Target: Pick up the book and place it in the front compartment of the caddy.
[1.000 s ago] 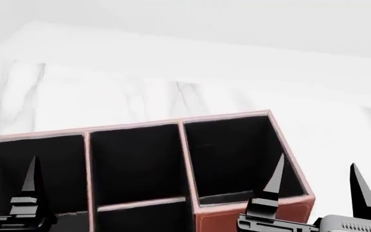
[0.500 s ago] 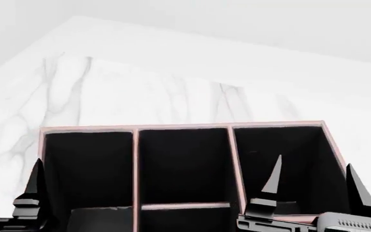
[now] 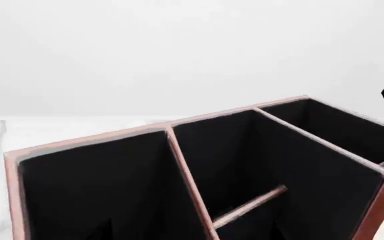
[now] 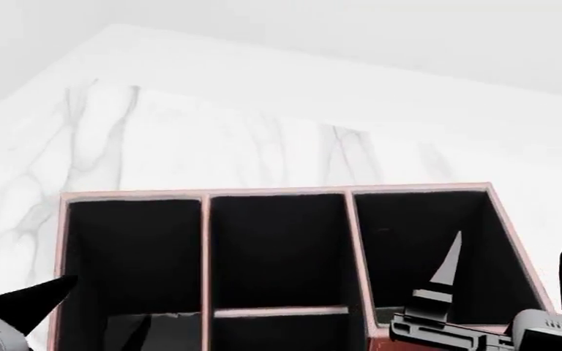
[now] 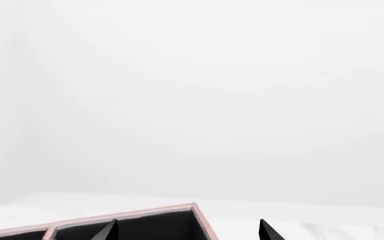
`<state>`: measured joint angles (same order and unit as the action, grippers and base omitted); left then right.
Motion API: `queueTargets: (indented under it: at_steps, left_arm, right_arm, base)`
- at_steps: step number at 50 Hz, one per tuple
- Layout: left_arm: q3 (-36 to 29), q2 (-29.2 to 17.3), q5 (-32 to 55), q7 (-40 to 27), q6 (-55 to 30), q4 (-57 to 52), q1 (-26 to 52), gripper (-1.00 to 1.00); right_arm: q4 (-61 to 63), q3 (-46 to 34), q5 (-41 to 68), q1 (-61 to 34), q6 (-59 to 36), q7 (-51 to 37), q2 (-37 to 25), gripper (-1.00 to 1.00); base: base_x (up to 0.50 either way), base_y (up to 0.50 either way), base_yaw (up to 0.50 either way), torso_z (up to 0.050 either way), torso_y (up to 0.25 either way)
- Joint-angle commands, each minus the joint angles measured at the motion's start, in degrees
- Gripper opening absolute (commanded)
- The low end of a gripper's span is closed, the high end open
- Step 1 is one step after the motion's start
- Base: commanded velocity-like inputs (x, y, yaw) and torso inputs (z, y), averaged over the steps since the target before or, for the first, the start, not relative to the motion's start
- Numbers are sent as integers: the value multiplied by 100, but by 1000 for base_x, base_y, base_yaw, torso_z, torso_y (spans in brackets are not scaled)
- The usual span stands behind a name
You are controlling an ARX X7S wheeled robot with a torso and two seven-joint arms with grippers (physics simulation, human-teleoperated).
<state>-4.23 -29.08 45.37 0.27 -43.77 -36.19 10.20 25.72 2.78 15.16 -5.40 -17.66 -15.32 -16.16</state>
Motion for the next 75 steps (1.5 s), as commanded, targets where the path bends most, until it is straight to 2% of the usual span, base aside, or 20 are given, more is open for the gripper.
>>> queueTargets:
  at_steps: [1, 4, 5, 9, 10, 11, 36, 44, 48, 52, 75]
  left_arm:
    - [32, -591, 2339, 85, -1742, -430, 558, 100]
    - [-213, -740, 2478, 115, -2017, -688, 696, 100]
    - [-559, -832, 2825, 144, -2478, -691, 896, 100]
    - [-674, -819, 3116, -34, -2715, -637, 1081, 100]
    - [-1138, -960, 3041, 290, -3037, -957, 1193, 100]
    - [-1174, -984, 2837, 399, -2949, -1010, 1171, 100]
    - [-1316, -1100, 2860, 563, -2854, -1083, 1280, 100]
    - [-1379, -1185, 2918, 878, -2716, -1359, 1225, 100]
    - [-1516, -1143, 2741, 953, -2713, -1328, 1229, 100]
    - [-1824, -1222, 2127, 1427, -2515, -1389, 1179, 100]
    - [-2863, -1257, 746, 2155, -2112, -966, 1431, 100]
  right_arm:
    - [-100, 108, -65, 19, 81, -112, -47, 100]
    - [-94, 104, -88, 37, 94, -132, -56, 100]
    - [-112, 114, -100, 67, 139, -130, -61, 100]
    - [-124, 109, -119, 94, 192, -136, -69, 100]
    - [-153, 57, -239, 141, 329, -130, -87, 100]
    - [-163, 51, -240, 149, 347, -125, -87, 100]
    - [-220, -13, -221, 141, 392, -142, -138, 100]
    - [-233, -41, -270, 164, 445, -172, -152, 100]
    - [-247, -44, -273, 177, 472, -181, -154, 100]
    - [-239, -42, -263, 187, 473, -189, -164, 100]
    - [-269, -67, -248, 212, 540, -228, -193, 100]
  base:
    - [0, 0, 0, 0, 0]
    - [0, 0, 0, 0, 0]
    - [0, 0, 0, 0, 0]
    - [0, 0, 0, 0, 0]
    - [0, 0, 0, 0, 0]
    - [0, 0, 0, 0, 0]
    - [0, 0, 0, 0, 0]
    - [0, 0, 0, 0, 0]
    - [0, 0, 0, 0, 0]
    - [0, 0, 0, 0, 0]
    - [0, 0, 0, 0, 0]
